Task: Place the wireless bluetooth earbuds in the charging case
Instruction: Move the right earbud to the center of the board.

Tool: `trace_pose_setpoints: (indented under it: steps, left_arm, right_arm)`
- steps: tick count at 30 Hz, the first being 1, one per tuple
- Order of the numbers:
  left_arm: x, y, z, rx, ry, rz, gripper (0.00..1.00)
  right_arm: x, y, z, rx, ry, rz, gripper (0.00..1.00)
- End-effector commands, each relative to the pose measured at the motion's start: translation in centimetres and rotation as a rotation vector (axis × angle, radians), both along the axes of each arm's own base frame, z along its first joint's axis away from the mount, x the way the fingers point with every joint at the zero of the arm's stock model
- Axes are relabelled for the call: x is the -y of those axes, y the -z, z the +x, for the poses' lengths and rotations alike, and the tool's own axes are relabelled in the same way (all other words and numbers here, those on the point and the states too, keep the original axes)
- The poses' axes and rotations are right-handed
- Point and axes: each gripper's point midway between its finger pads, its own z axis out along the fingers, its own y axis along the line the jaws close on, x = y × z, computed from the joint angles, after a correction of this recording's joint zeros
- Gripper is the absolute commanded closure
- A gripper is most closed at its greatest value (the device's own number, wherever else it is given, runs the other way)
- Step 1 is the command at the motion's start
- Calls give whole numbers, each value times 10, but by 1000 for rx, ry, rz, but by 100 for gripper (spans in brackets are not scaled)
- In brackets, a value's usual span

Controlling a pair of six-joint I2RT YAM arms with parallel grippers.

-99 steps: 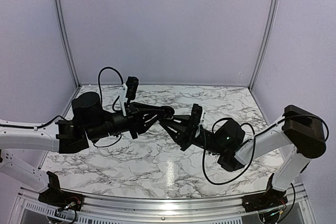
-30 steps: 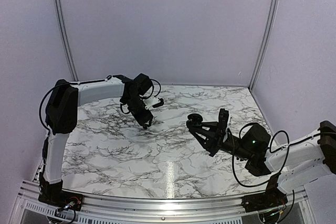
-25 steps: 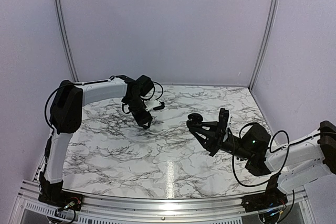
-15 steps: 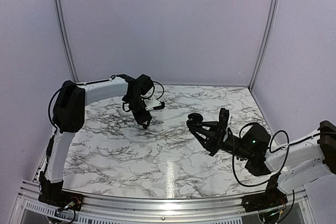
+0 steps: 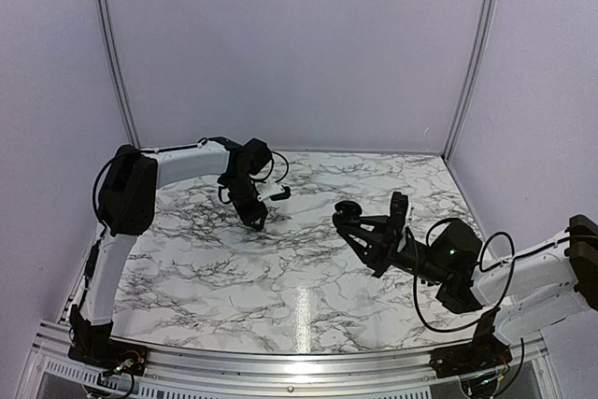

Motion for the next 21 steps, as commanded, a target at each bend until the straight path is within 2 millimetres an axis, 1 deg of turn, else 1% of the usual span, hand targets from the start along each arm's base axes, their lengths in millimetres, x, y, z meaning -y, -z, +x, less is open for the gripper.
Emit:
trace_pose_setpoints:
  steps: [1,3,11,15,17,19,21]
  left_arm:
    - [-11,12,-13,-106,-75,-1,67]
    - [-15,16,-18,-122,-97,9,74]
    - [-34,31,-40,-185,-195,62,79]
    - [-43,29,-47,-181,-277,76,84]
    - [-45,26,-57,-185,-309,77,85]
    - [-48,23,-72,-189,-331,83,86]
    - [-53,22,-91,-194,-351,101,87]
  right_arm:
    - [2,-12,2,14,1,40,100]
    - [2,-12,1,15,-1,40,100]
    - [3,-14,-1,15,-6,46,100]
    - [4,-16,-2,18,-8,48,100]
    - [4,-16,-2,21,-9,47,100]
    - [4,-17,-2,23,-11,49,100]
    - [4,-17,-3,22,-13,47,100]
